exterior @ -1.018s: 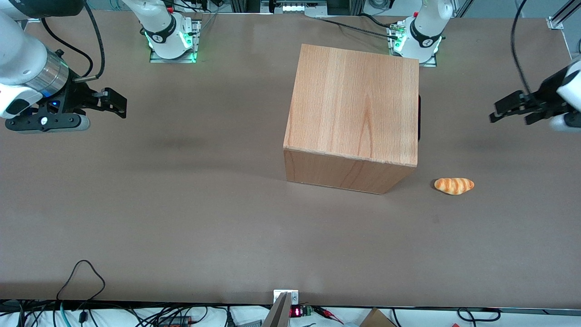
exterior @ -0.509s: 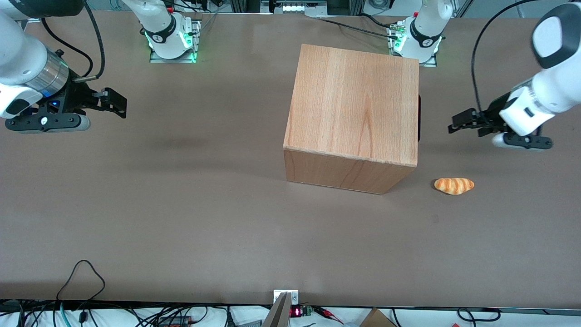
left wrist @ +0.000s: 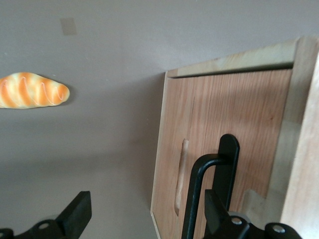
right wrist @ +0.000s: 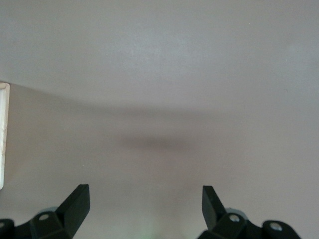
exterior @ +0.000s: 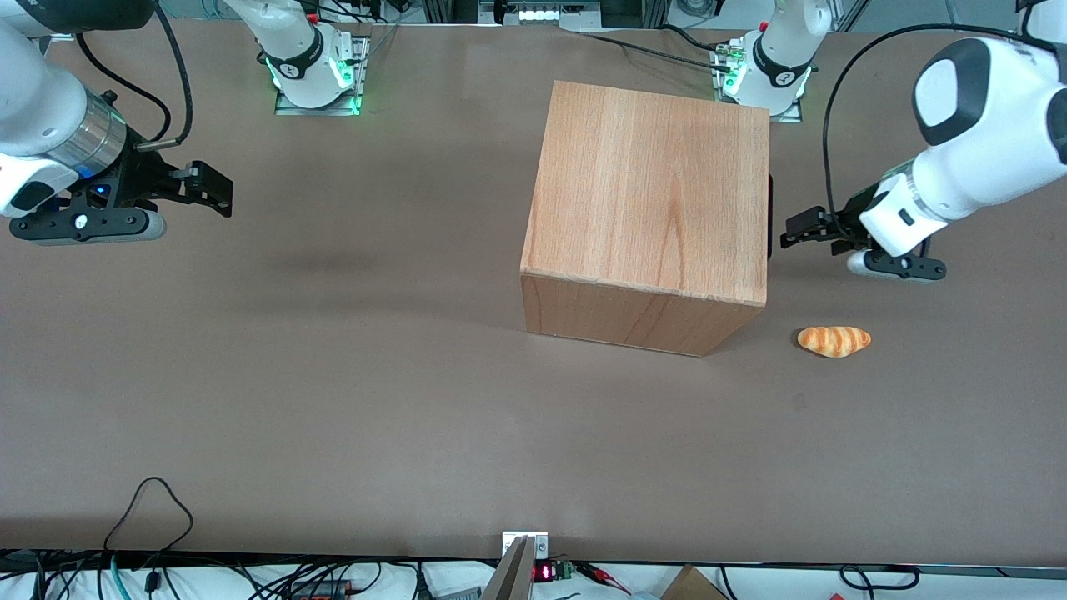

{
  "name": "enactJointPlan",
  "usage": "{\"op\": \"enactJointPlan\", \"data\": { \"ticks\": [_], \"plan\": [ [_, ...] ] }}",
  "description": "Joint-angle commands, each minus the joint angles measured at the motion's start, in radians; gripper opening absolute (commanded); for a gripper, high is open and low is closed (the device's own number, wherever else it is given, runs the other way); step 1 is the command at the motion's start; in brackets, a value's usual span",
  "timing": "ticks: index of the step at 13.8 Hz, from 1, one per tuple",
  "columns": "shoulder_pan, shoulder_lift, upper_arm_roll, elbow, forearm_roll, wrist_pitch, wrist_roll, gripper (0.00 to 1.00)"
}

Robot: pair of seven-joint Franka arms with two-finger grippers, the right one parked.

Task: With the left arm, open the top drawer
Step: 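Move the open left gripper toward the drawer's black bar handle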

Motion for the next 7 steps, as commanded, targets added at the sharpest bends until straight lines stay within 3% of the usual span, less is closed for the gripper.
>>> {"op": "enactJointPlan", "data": {
  "ticks": [1, 7],
  "plan": [
    [0.000, -0.023, -0.017, -0.046, -0.032, 0.034, 0.031, 1.00],
    [0.000, -0.023, -0.034, -0.097, -0.037, 0.077, 0.074, 1.00]
  ]
}}
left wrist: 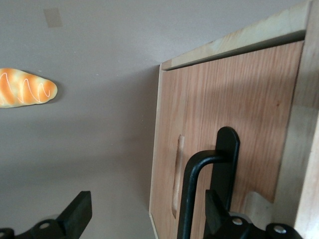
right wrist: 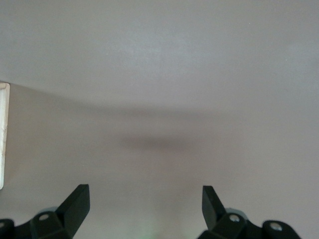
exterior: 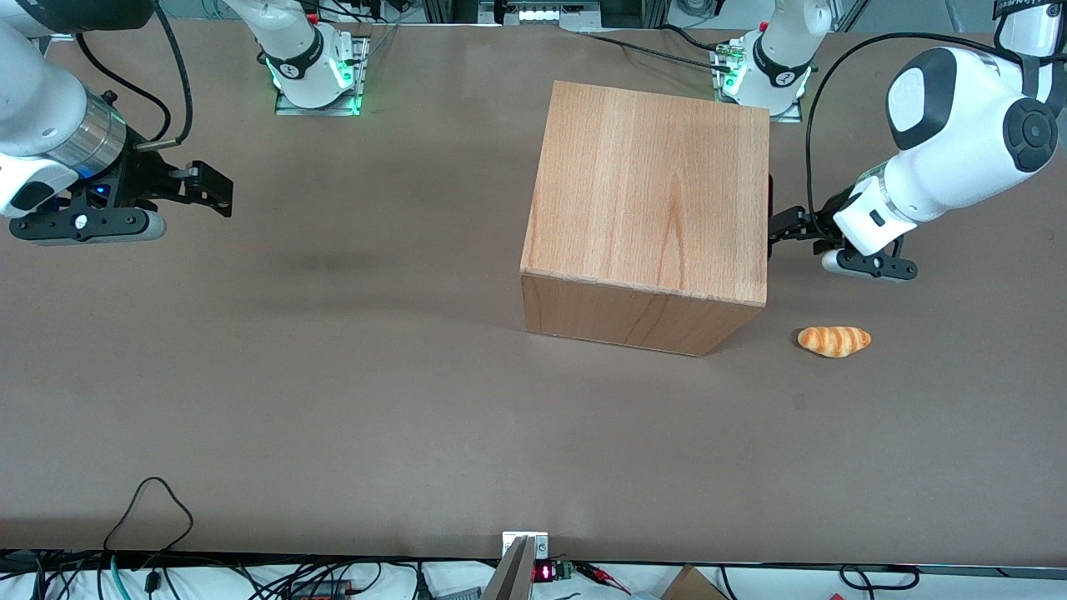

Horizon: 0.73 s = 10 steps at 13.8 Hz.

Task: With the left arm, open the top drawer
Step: 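Move the open left gripper toward the drawer's black bar handle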

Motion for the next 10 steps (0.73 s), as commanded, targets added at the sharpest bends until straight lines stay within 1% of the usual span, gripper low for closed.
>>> {"op": "enactJointPlan", "data": {
  "ticks": [1, 5, 10],
  "plan": [
    [0.002, -0.020, -0.010, -0.061, -0.034, 0.043, 0.065, 1.00],
    [0.013, -0.006, -0.009, -0.068, -0.034, 0.051, 0.099, 1.00],
    [0.065, 0.003, -0.006, -0.071, -0.022, 0.046, 0.130, 1.00]
  ]
}}
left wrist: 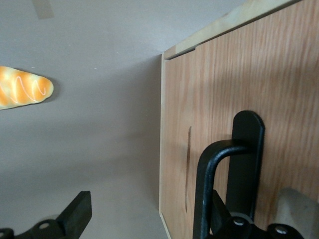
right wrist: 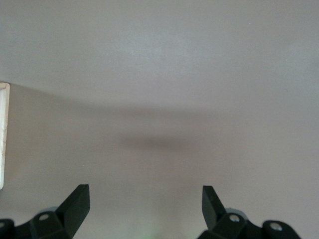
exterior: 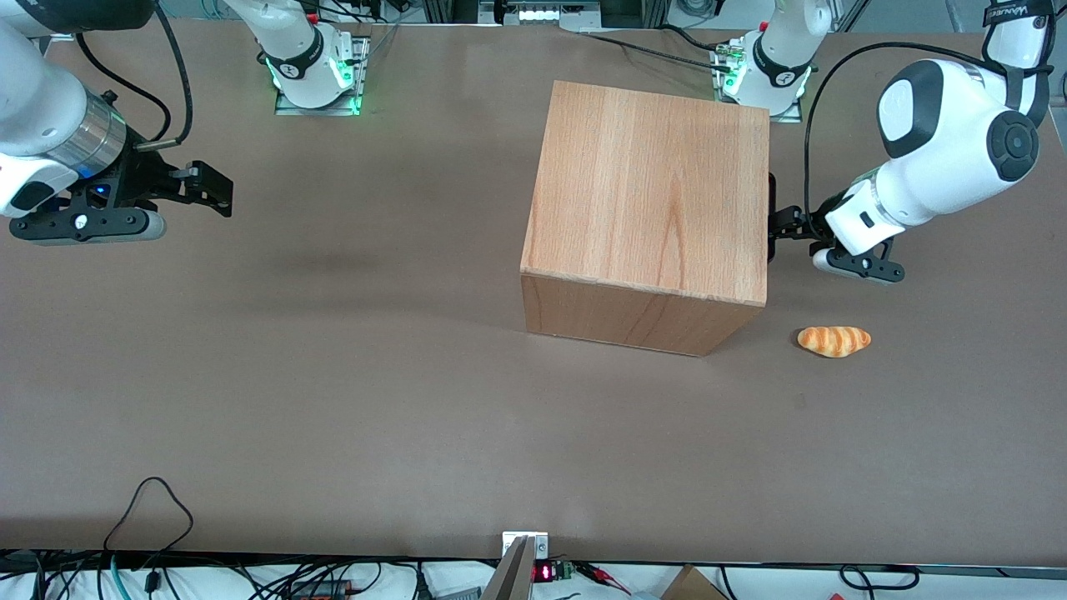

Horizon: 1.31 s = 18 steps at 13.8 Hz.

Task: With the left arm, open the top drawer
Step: 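Move the open left gripper toward the drawer's black bar handle, then pull the handle with the left gripper, sliding the drawer out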

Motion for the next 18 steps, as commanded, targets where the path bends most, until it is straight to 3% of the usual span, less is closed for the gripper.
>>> {"op": "enactJointPlan", "data": {
  "ticks": [1, 10, 13, 18],
  "plan": [
    [0.055, -0.001, -0.003, -0.024, -0.016, 0.007, 0.047, 1.00],
    [0.199, 0.010, -0.001, -0.021, 0.048, -0.002, 0.048, 1.00],
    [0.253, 0.021, -0.003, -0.012, 0.108, -0.002, 0.048, 1.00],
    [0.354, 0.037, -0.003, 0.003, 0.110, -0.003, 0.111, 1.00]
  ]
}}
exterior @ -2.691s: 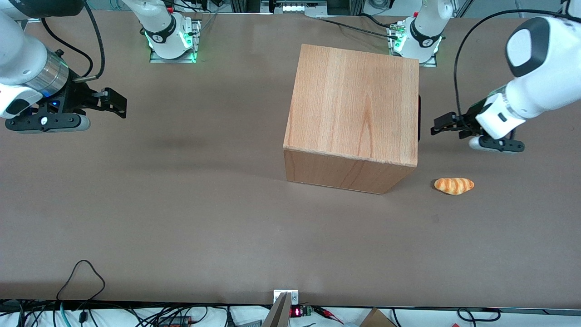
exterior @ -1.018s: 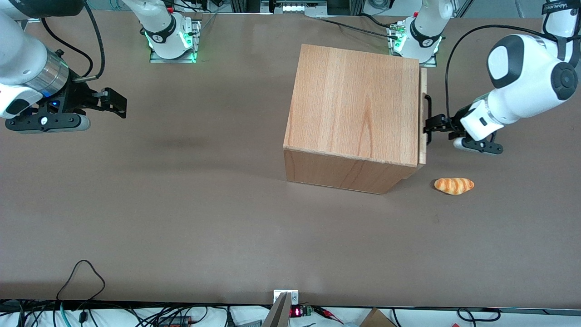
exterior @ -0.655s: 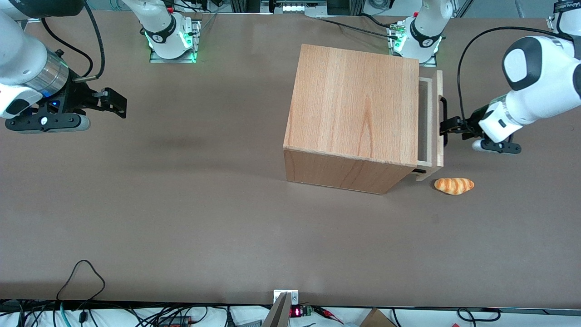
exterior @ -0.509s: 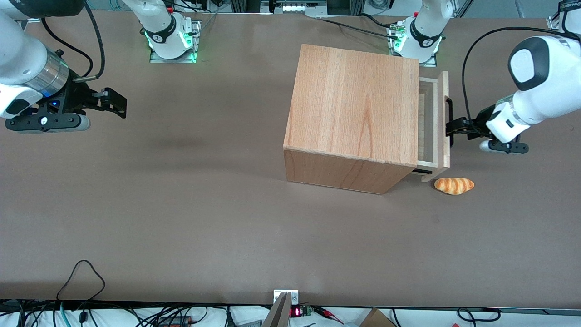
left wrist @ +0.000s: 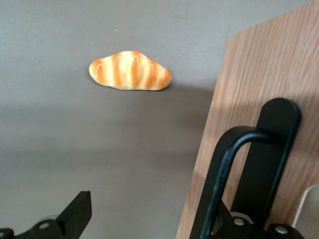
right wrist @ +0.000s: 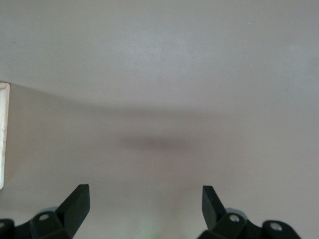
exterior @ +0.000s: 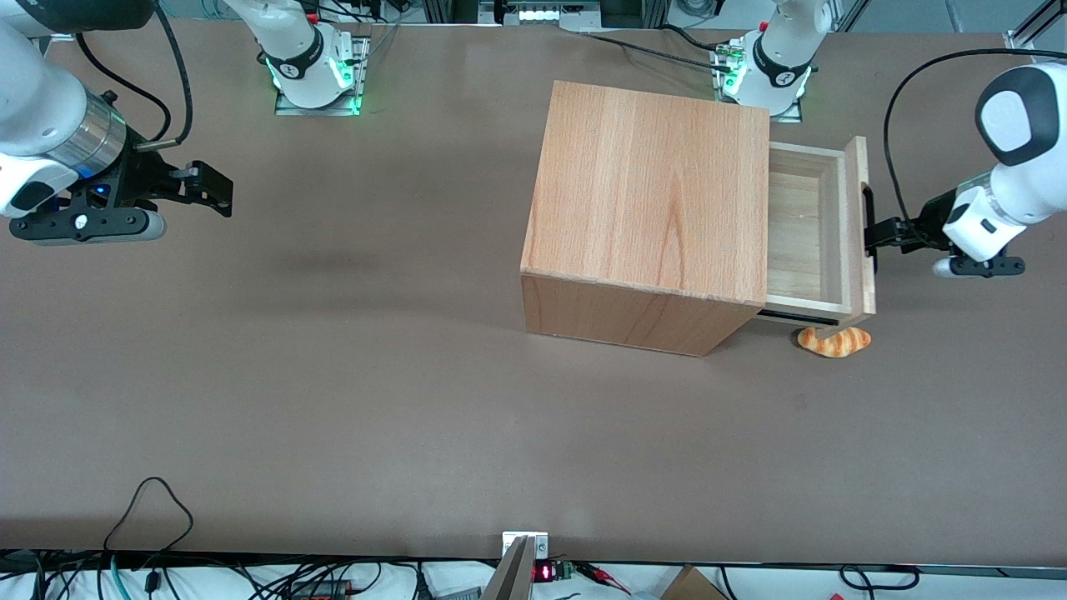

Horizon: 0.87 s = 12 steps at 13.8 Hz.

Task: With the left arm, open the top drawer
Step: 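Pull the handle with the left gripper, sliding the drawer out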

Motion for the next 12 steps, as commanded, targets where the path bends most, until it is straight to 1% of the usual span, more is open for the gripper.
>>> {"op": "enactJointPlan", "data": {
  "ticks": [1, 3, 6, 12],
  "plan": [
    [0.070, 0.037, -0.006, 0.018, 0.030, -0.005, 0.057, 1.00],
    [0.112, 0.077, -0.003, 0.064, 0.030, -0.034, 0.063, 1.00],
    [0.149, 0.137, -0.002, 0.173, 0.029, -0.137, 0.059, 1.00],
    [0.202, 0.160, -0.002, 0.388, 0.017, -0.359, 0.059, 1.00]
  ]
}}
